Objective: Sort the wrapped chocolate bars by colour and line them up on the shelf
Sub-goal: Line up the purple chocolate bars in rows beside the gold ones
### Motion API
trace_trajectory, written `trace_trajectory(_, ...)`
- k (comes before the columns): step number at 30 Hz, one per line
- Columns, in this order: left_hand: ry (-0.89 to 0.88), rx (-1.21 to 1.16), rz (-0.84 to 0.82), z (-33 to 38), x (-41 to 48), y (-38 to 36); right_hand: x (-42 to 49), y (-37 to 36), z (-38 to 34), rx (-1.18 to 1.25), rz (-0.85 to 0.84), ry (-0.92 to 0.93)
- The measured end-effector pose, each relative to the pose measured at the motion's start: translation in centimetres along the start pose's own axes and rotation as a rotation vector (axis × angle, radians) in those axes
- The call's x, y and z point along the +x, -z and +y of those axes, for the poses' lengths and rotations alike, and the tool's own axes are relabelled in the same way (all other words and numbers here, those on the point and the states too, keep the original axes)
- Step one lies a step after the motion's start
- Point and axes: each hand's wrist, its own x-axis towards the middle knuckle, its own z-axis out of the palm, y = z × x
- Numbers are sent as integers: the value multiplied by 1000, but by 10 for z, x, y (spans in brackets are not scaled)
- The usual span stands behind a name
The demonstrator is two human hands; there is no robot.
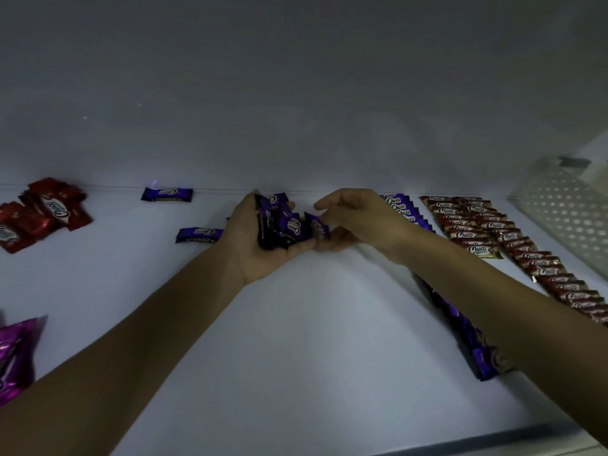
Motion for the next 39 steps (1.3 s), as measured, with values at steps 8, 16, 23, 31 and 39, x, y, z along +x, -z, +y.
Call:
trace_trajectory(8, -34, 65, -6, -8, -2, -3, -5, 27, 9, 341, 31, -152)
trace_trajectory(16, -82, 176, -3, -12, -3, -3, -2, 38, 25, -211, 96, 78)
trace_trajectory(23, -56, 163, -37, -12, -2, -2, 6, 46, 41, -816, 198, 367)
trace_trajectory(31, -55, 138, -40, -14, -2, -3, 8, 63, 41, -989, 19, 433)
trace_trajectory(39, -42, 134, -51, -14, -1, -3, 31, 68, 36, -932, 202, 388)
